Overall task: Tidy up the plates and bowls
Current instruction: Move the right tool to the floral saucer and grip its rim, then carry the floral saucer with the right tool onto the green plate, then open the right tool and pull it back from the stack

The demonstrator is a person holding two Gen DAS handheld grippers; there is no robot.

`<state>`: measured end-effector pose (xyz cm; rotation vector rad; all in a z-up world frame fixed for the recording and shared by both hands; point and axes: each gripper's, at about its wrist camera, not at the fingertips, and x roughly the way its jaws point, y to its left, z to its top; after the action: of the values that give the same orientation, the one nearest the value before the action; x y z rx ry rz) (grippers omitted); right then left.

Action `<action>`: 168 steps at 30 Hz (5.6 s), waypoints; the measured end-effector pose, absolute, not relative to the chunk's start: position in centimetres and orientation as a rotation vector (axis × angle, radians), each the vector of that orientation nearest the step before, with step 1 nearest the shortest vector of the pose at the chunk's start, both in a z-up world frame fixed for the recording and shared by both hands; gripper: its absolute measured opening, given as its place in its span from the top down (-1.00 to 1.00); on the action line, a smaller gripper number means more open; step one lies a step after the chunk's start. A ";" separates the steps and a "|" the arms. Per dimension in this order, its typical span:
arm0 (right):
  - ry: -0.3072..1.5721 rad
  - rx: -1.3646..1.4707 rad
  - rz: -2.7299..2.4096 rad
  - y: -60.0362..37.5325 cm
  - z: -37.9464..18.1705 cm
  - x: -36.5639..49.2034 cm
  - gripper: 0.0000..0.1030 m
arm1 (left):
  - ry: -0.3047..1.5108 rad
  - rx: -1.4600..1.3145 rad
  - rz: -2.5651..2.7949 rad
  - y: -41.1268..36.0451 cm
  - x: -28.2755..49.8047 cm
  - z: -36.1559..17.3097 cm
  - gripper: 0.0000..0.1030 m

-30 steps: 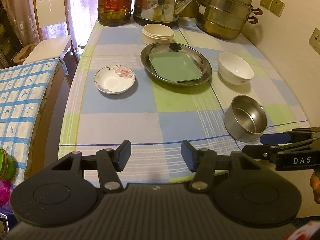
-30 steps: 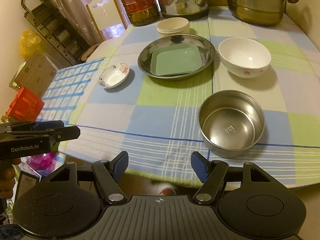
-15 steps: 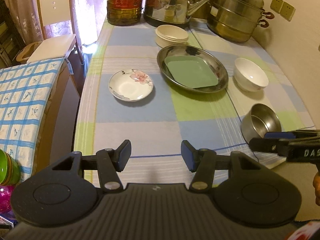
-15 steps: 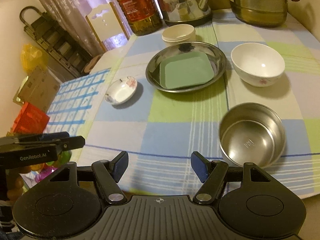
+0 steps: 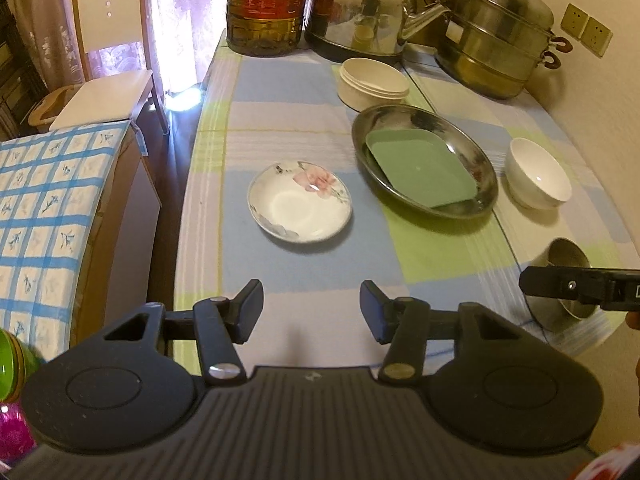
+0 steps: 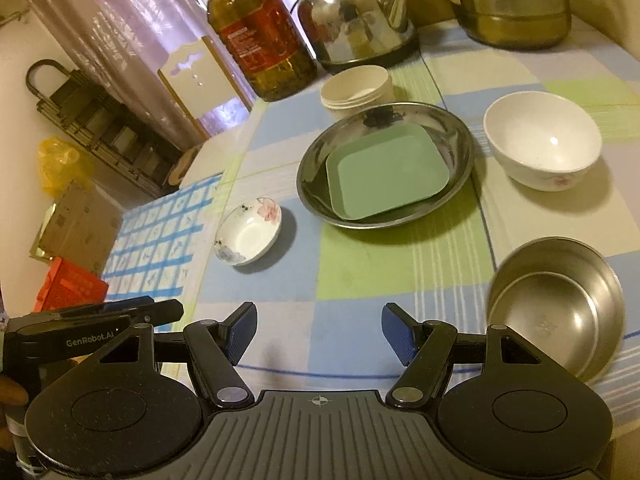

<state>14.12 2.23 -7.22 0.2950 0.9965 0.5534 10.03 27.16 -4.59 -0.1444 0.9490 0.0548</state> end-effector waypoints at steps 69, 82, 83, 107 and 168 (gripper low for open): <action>1.092 0.244 0.582 15.4 -14.6 24.9 0.86 | 1.051 -0.152 0.015 33.5 21.8 -10.7 0.54; 1.061 0.251 0.594 14.7 -13.8 24.6 0.87 | 1.033 -0.145 0.003 32.9 21.9 -10.5 0.85; 1.055 0.261 0.596 14.5 -13.5 24.5 0.87 | 1.024 -0.146 0.002 32.8 21.9 -10.0 0.85; 0.964 0.364 0.307 3.3 -11.1 27.4 0.87 | 0.959 -0.072 -0.267 22.4 30.1 -8.6 0.86; 0.930 0.270 0.317 1.2 -8.5 25.1 -0.15 | 0.903 -0.001 -0.170 21.2 25.8 -5.1 0.19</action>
<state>25.07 1.19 -8.48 0.2703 0.9295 0.3175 25.81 21.17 -5.07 -0.0011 0.9026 -0.1700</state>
